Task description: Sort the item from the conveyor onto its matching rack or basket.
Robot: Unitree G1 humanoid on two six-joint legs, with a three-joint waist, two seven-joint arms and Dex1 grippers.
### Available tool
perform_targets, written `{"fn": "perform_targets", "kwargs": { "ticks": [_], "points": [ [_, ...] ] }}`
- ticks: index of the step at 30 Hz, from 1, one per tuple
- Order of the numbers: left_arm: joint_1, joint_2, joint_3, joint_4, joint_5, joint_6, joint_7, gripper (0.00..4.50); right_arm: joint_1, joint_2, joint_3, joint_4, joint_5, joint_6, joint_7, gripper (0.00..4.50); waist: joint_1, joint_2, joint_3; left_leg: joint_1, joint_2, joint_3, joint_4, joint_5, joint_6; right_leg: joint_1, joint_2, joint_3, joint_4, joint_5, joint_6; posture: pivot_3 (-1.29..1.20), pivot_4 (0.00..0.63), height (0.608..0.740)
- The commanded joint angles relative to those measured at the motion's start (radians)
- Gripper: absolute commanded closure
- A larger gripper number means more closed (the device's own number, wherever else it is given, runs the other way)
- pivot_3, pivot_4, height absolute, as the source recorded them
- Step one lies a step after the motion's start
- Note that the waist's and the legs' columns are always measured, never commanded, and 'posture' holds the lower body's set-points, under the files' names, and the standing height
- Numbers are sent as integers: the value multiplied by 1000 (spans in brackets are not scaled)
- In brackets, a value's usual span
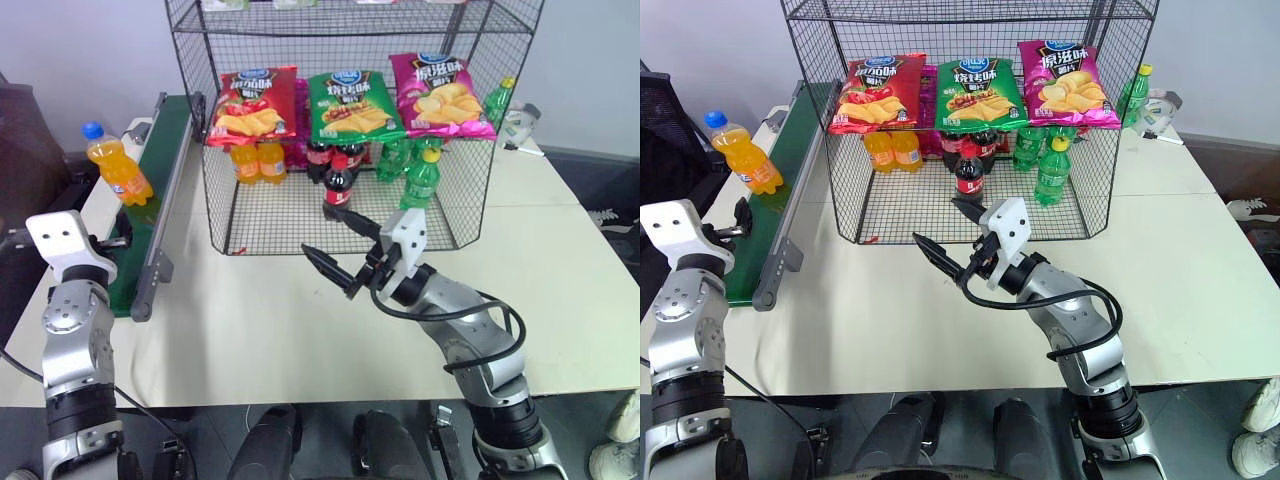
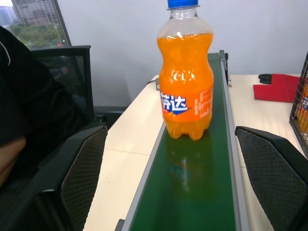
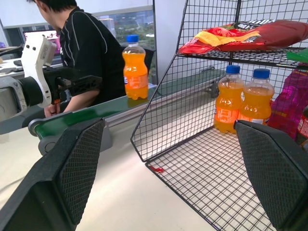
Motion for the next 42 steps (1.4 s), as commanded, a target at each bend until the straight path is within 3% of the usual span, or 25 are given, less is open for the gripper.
{"fn": "perform_targets", "kwargs": {
  "ticks": [1, 25, 27, 30, 38, 42],
  "points": [
    [-12, 27, 40, -23, -11, -29, -9, 42, -4, 7, -2, -36, 13, -6, -3, 0, 0, 0, 0, 0, 0, 0, 0, 0, 0, 0, 0, 0, 0, 0, 0, 0, 150, 740],
    [-27, 19, 69, -16, -58, -36, -27, 42, -1, 9, -2, -39, 14, -10, -10, 0, -1, 0, 0, 0, 0, 0, 0, 0, 0, 0, 0, 0, 0, 0, 0, 0, 150, 740],
    [-24, 17, 73, -20, -61, -41, -26, 555, -1, 9, -3, -37, 14, -10, -10, 0, 0, 0, 0, 0, 0, 0, 0, 0, 0, 0, 0, 0, 0, 0, 0, 0, 150, 740],
    [-21, 19, 73, -21, -55, -37, -23, 1768, 1, 7, -5, -35, 14, -13, -7, 0, 1, 0, 0, 0, 0, 0, 0, 0, 0, 0, 0, 0, 0, 0, 0, 0, 150, 740],
    [-16, 34, 83, -153, -120, -19, -74, 1870, -1, -4, -10, -31, 12, -19, 6, 0, 1, -1, 0, 0, 0, 0, 0, 0, 0, 0, 0, 0, 0, 0, 0, 0, 150, 740],
    [-56, 70, 47, -284, -214, 83, -142, 1870, -32, -23, -30, -11, -13, -42, 8, 0, 1, -1, 0, 0, 0, 0, 1, 0, 0, 0, 0, 0, 0, 0, 0, 0, 150, 740]
  ]
}}
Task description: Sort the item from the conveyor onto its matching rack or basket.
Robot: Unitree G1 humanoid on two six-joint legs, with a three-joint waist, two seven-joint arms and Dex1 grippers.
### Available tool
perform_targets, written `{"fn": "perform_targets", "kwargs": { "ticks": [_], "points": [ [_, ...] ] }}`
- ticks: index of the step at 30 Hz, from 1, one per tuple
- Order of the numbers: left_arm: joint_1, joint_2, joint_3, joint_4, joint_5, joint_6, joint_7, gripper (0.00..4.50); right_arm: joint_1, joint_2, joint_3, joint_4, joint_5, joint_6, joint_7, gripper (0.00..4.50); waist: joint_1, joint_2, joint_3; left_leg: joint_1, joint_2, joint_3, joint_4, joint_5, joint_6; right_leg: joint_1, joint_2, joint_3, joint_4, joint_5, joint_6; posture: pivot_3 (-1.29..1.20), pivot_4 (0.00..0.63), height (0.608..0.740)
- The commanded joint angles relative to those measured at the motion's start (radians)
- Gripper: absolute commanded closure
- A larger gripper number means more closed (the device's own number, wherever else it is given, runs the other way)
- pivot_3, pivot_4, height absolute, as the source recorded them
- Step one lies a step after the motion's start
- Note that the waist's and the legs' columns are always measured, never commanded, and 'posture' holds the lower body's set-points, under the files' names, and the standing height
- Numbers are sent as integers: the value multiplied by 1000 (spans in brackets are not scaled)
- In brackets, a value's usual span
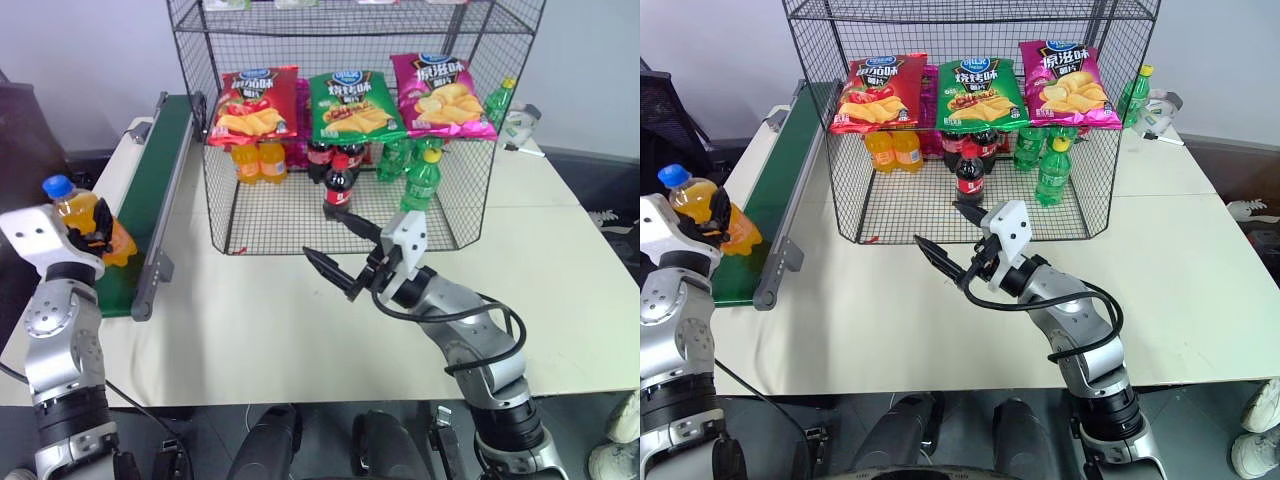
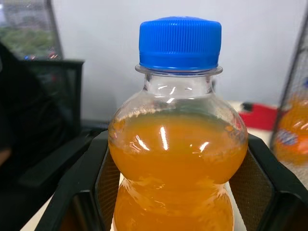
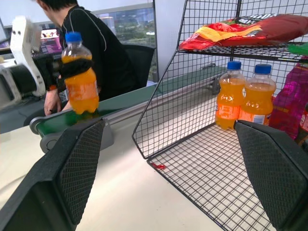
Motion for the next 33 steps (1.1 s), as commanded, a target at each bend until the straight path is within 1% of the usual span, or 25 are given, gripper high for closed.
{"fn": "perform_targets", "kwargs": {
  "ticks": [1, 3, 5, 7, 8, 10, 14, 17, 20, 24, 27, 29, 33],
  "points": [
    [-65, 64, -25, -190, -100, 78, -69, 1870, -48, -16, -34, -8, -11, -38, 6, 0, 1, 0, 0, 0, 0, 0, 0, 0, 0, 0, 0, 0, 0, 0, 0, 0, 150, 740],
    [-75, 66, -64, -232, -131, 134, -96, 1870, -52, -28, -49, -8, -1, -36, 14, 0, 1, 0, 0, 0, 0, 0, 0, 0, 0, 0, 0, -1, 0, 0, 0, 0, 150, 740],
    [-92, 49, -135, -270, -152, 187, -120, 1870, -51, -44, -62, -8, 1, -37, 23, 0, 0, 0, 0, 0, 0, 0, 0, 0, 0, 1, 0, 0, 0, 0, 0, 0, 150, 740],
    [-119, 11, -241, -280, -128, 211, -134, 1870, -49, -60, -76, -7, -1, -41, 31, 0, 0, 0, 0, 0, 0, 0, 0, 0, 0, 1, 0, 0, 0, 0, 0, 0, 150, 740],
    [-133, -15, -291, -268, -106, 210, -136, 1870, -48, -66, -83, -7, -2, -43, 31, 0, 1, 0, 0, 0, -1, 0, 0, 0, 0, 2, 0, 0, 0, 0, 0, 0, 150, 740],
    [-147, -46, -343, -248, -72, 200, -140, 1870, -48, -73, -90, -8, -6, -44, 31, 0, 0, 0, 0, 0, 0, 0, 0, 0, 0, 5, 1, 0, 0, 0, 0, 0, 150, 740],
    [-188, -121, -420, -105, 23, 131, -118, 1870, -42, -88, -110, -5, -17, -54, 25, 0, -8, 0, 0, 0, 0, 0, -1, 0, 0, 4, 1, 0, 1, 0, 0, 0, 150, 740],
    [-274, -219, -470, 111, 99, 16, -95, 1870, -36, -105, -137, 3, -35, -64, 17, 0, -7, 1, 0, 0, 0, 0, -1, 1, 0, 4, 1, 0, 1, 0, 0, 0, 150, 740],
    [-346, -285, -463, 312, 161, -130, -61, 1870, -29, -119, -152, 8, -45, -71, 14, 0, 1, 0, 0, 0, -1, 0, 1, 1, 0, 5, 2, 0, 1, 0, 0, 0, 150, 740],
    [-449, -321, -462, 581, 248, -308, 2, 1870, -11, -140, -176, 17, -57, -83, 10, 0, 1, 0, 0, 0, -1, 1, 1, 1, 0, 5, 1, 0, 1, 0, 0, 0, 150, 740],
    [-556, -340, -432, 804, 261, -427, 41, 1870, 13, -155, -191, 22, -65, -92, 13, 0, 2, 0, 0, 0, -1, 0, 1, 1, 0, 5, 2, -1, 1, 0, 0, 0, 150, 740],
    [-602, -340, -426, 906, 276, -492, 59, 1870, 25, -161, -194, 19, -67, -92, 15, 0, 2, 0, 1, 0, -2, 0, 1, 1, 0, 5, 1, -1, 1, 0, 1, 0, 150, 740],
    [-673, -354, -401, 1050, 263, -568, 51, 1870, 50, -174, -196, 8, -68, -94, 20, 0, -1, 0, 1, 0, -1, 1, 1, 1, 0, 5, 2, -1, 1, 0, 1, 0, 150, 740]
  ]
}}
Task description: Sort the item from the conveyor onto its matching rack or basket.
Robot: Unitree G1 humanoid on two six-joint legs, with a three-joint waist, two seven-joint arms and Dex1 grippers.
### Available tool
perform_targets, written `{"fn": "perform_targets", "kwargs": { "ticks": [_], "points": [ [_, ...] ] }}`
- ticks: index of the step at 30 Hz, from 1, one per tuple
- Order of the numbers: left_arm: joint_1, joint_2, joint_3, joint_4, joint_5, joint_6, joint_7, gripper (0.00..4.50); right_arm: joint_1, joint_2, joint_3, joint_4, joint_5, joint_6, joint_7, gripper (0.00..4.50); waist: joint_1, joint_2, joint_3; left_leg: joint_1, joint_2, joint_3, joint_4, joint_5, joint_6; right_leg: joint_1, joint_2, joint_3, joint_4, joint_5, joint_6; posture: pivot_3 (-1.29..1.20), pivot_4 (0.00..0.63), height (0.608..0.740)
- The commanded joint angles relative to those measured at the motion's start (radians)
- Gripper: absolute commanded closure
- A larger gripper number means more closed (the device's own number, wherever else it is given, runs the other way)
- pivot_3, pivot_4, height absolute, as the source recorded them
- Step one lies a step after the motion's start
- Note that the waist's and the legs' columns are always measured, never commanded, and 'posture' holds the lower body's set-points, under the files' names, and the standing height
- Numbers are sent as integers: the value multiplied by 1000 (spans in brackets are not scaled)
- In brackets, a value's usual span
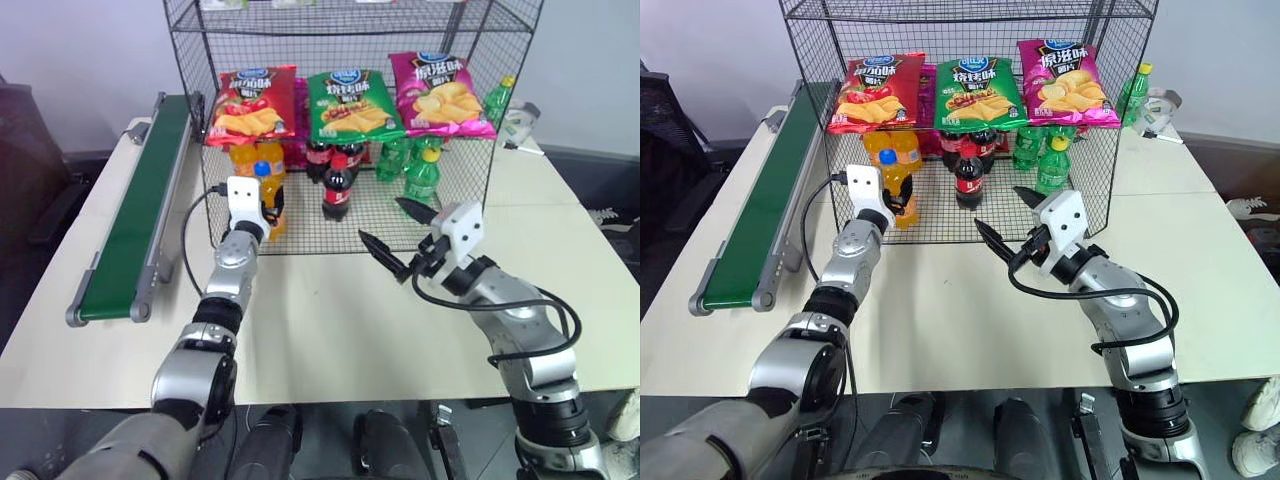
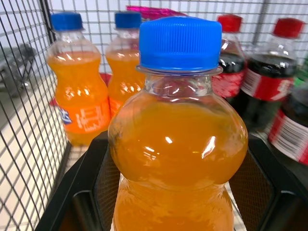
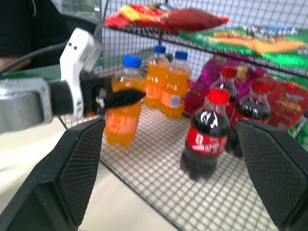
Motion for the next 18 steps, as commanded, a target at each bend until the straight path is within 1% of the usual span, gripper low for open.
{"fn": "perform_targets", "kwargs": {
  "ticks": [1, 5, 10, 12, 13, 14, 18],
  "points": [
    [-81, -6, 33, 86, -1, -101, -2, 1870, 14, -18, -23, -35, 0, -20, 5, 0, 1, 0, 0, 0, 0, 0, 0, 0, 0, 0, 0, 0, 0, 0, 0, 0, 150, 740],
    [-116, -8, 44, 174, 10, -127, 11, 1870, 21, -22, -24, -39, 1, -22, 5, 0, 0, 0, 0, 0, 0, 0, 0, 0, 0, 0, 0, 0, 0, 0, 0, 0, 150, 740],
    [-131, -14, 64, 220, 3, -115, -14, 1870, 19, -28, -21, -37, 0, -26, 8, 0, 1, 0, 0, 0, 0, 0, 1, 0, 0, 0, 0, 0, 1, 0, 0, 0, 150, 740],
    [-129, -14, 72, 220, 0, -116, -15, 822, 13, -30, -20, -34, 1, -27, 10, 0, 1, 0, 0, 0, 0, 0, 1, 0, 0, 0, 0, 0, 1, 0, 0, 0, 150, 740],
    [-124, -11, 73, 217, 5, -124, -10, 407, 10, -31, -19, -31, 0, -28, 11, 0, 1, 0, 0, 0, 0, 0, 1, 0, 0, 0, 0, 0, 1, 0, 0, 0, 150, 740],
    [-121, -9, 73, 215, 10, -129, -6, 98, 8, -32, -19, -28, 0, -29, 12, 0, 1, 0, 0, 0, 0, 0, 1, 0, 0, 0, 0, 0, 1, 0, 0, 0, 150, 740],
    [-97, -1, 83, 181, 3, -137, -34, 98, -1, -34, -15, -20, 0, -32, 19, 0, 1, 0, 0, 0, 0, 0, 1, 0, 0, 0, 0, 0, 1, 0, 0, 0, 150, 740]
  ]
}}
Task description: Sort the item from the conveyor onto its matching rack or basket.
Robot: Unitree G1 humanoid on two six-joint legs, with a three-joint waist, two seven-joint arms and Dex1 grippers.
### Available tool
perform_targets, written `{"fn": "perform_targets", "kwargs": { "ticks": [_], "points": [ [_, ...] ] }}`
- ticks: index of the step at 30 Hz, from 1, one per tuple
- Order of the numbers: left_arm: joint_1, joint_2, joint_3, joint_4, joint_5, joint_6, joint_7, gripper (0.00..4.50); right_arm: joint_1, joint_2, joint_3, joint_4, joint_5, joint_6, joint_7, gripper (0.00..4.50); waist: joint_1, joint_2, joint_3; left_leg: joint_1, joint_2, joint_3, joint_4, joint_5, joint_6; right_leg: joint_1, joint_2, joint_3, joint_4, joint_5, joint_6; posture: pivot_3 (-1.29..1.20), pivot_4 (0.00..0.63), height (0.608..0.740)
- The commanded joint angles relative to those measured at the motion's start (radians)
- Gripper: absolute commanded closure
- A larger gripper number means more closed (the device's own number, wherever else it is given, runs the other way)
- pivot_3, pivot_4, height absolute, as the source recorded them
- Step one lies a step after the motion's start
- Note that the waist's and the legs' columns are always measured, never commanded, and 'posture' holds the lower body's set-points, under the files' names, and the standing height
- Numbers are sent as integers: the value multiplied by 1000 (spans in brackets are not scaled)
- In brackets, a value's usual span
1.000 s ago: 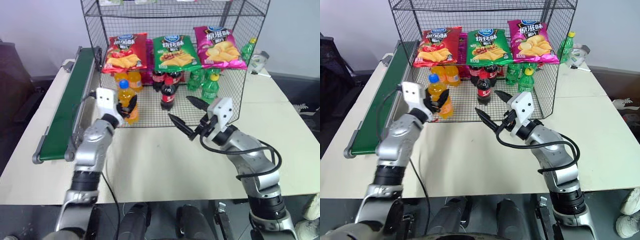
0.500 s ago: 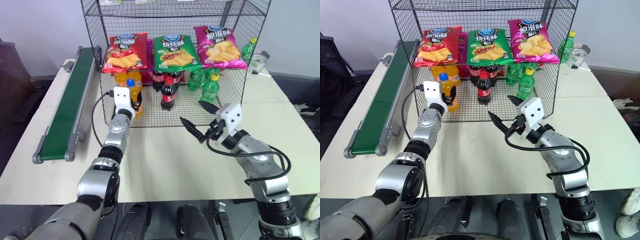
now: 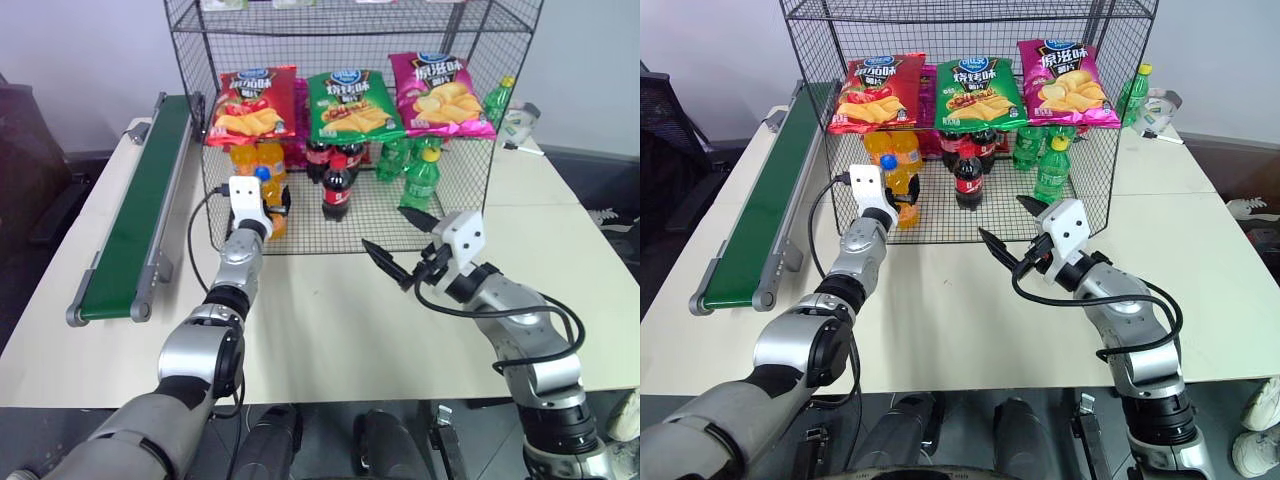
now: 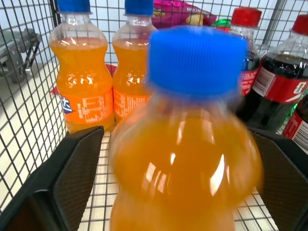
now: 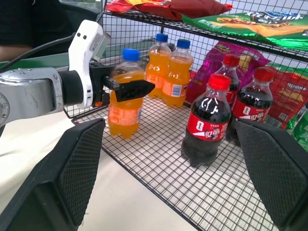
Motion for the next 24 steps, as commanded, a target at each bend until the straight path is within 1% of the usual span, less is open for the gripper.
{"fn": "perform_targets", "kwargs": {
  "ticks": [1, 4, 8, 11, 15, 17, 20, 22, 24],
  "points": [
    [9, 13, 15, -66, -14, -24, -40, 98, -21, -8, -14, -19, 1, -22, 7, 0, 0, 0, 0, 0, 0, 0, 0, 0, 0, 0, 0, 0, 0, 0, 0, 0, 150, 740],
    [59, 16, 16, -150, -24, -20, -77, 98, -27, -8, -12, -14, 3, -24, 11, 0, -1, 0, 0, 0, 0, 0, 0, 0, 0, 0, 0, 0, 0, 0, 0, 0, 150, 740],
    [161, 19, -3, -344, -20, 16, -90, 98, -29, -7, -11, -15, 5, -23, 15, 0, -4, 0, 0, 0, 0, 0, 0, 0, 0, 0, 0, 0, 0, 0, 0, 0, 150, 740],
    [249, 29, -16, -525, -18, 144, -78, 98, -35, -6, -13, -14, 11, -21, 20, 0, -4, 0, 0, 0, 0, 0, 0, 0, 0, 0, 0, 1, 1, 0, 0, 0, 150, 740],
    [404, 64, -40, -859, -29, 332, -98, 98, -45, -11, -22, -6, 17, -21, 30, 0, -10, 1, 0, 0, 0, 0, 0, 0, 0, -1, 0, 1, 1, 0, 0, 0, 150, 740],
    [449, 75, -46, -962, -42, 405, -103, 98, -47, -13, -25, -5, 19, -20, 34, 0, -9, 1, 0, 0, 1, 0, 0, 0, 0, -1, 0, 2, 1, 0, 0, 0, 150, 740],
    [550, 140, -66, -1162, -84, 548, -191, 98, -57, -31, -41, 7, 25, -17, 49, 0, -5, 1, -1, 0, 1, 0, 0, 0, 0, 0, 0, 1, 1, 0, 0, 0, 150, 740],
    [633, 220, -58, -1301, -137, 665, -266, 98, -61, -65, -66, 28, 36, -15, 80, 0, -6, 1, -1, 1, 1, 0, 0, 0, 0, 0, 0, 2, 1, 0, -1, 0, 150, 740],
    [687, 279, -45, -1389, -177, 742, -311, 98, -59, -94, -85, 42, 48, -12, 105, 0, -7, 2, -1, 1, 1, 0, 0, 0, 0, 0, 0, 2, 1, 0, -1, 0, 150, 740]
  ]
}}
